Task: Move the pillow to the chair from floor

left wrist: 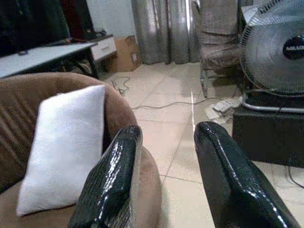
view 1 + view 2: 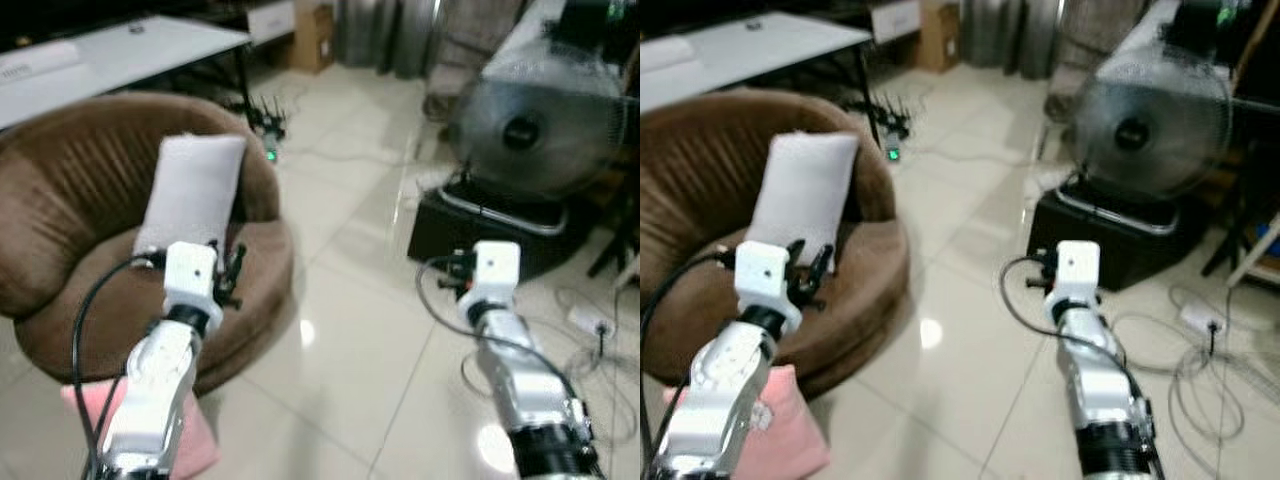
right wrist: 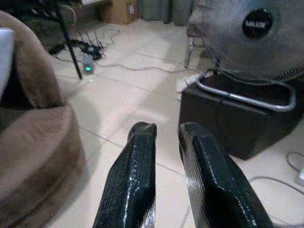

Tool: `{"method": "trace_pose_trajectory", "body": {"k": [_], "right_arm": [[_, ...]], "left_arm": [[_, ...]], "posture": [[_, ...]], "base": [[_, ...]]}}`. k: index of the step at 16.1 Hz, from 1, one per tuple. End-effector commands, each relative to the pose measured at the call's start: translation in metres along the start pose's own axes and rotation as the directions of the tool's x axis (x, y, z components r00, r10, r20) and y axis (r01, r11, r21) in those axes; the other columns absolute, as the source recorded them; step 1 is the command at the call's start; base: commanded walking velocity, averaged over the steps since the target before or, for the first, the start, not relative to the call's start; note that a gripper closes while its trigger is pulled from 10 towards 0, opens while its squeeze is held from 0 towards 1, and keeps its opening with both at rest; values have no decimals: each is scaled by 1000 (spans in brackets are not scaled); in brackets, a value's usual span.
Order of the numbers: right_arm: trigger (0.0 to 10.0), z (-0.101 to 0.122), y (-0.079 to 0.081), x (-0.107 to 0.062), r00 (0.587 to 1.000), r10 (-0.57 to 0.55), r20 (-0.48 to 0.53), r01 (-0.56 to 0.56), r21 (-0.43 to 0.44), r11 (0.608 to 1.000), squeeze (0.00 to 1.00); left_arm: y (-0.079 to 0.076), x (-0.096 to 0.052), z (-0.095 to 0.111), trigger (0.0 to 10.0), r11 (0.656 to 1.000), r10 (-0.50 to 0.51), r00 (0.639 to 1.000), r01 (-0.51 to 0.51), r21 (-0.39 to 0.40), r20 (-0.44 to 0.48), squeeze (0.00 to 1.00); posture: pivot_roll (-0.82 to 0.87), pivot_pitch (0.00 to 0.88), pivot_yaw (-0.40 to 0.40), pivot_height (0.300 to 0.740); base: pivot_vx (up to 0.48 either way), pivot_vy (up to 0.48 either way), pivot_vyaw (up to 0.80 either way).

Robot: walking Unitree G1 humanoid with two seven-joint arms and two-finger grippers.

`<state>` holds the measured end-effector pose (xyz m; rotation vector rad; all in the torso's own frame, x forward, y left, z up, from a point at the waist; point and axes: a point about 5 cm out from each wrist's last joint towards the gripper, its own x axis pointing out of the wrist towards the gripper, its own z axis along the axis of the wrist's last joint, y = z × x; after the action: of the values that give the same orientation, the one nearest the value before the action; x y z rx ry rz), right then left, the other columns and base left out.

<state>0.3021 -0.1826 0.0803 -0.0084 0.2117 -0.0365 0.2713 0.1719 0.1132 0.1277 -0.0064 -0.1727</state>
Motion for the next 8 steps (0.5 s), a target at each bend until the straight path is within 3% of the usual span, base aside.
{"method": "trace_pose_trajectory", "body": {"k": [1,3,8], "right_arm": [[10000,5,10,3,999,31,19,-31,12,999,0],[10000,5,11,3,999,35,18,-35,12,999,0],[10000,4,13,3,998,64,17,-64,4,998,0]], "left_arm": [[8,-2,-1,10000,1000,18,1000,-18,16,-5,0],[8,-2,0,10000,1000,19,1000,-19,16,-5,0],[7,-3,-1,10000,1000,19,1000,-19,15,-6,0]], "posture": [[45,0,25,740],[47,0,23,740],[48,0,22,740]], "base": [[0,352,-513],[0,356,-488],[0,401,0]]}}
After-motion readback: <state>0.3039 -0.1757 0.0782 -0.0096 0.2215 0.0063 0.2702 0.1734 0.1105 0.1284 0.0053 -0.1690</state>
